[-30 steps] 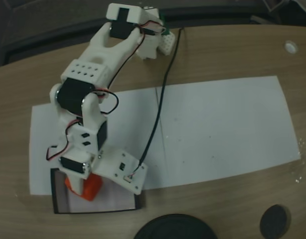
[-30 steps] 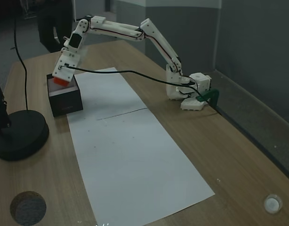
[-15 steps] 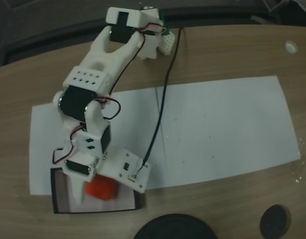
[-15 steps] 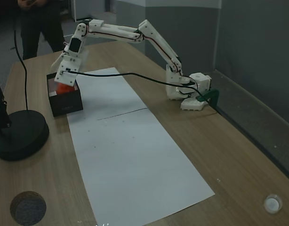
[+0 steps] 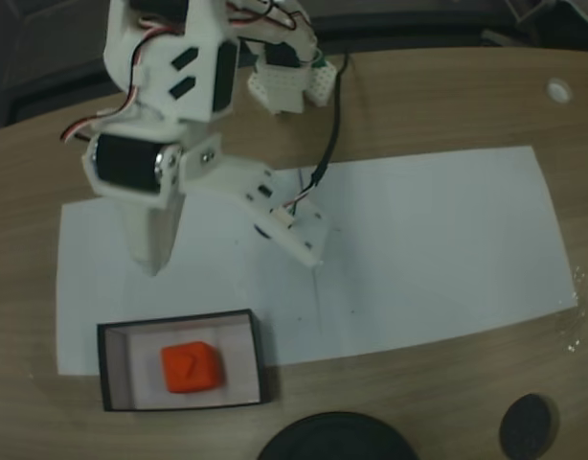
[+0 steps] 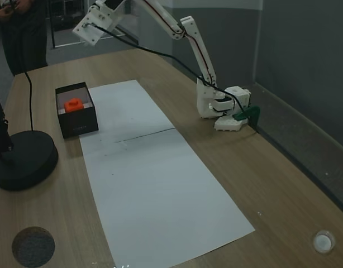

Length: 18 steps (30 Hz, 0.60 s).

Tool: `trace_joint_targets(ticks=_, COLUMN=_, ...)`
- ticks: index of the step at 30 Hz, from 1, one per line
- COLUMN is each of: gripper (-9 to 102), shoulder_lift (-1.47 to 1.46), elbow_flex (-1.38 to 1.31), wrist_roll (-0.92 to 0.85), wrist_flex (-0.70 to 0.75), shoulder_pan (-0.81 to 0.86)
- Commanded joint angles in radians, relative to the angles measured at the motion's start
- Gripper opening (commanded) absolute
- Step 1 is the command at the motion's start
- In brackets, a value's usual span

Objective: Grab a orange square and put it in the box.

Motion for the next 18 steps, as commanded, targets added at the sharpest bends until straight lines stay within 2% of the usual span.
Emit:
trace_joint_targets(ticks=1, gripper=-1, shoulder_lift=0.242, elbow_flex=-0.009, wrist_roll=0.038, wrist_flex=0.014, shoulder_pan=-0.114)
trace_joint_targets(ticks=9, gripper=-1, shoulder_lift=0.673, elbow_flex=0.474, wrist_roll=0.038, wrist_flex=0.009, shoulder_pan=-0.405)
trace_joint_targets(ticks=18, gripper=0, shoulder_lift=1.206, elbow_flex=0.916, wrist_roll=-0.025, wrist_flex=-0.061, shoulder_pan=-0.446)
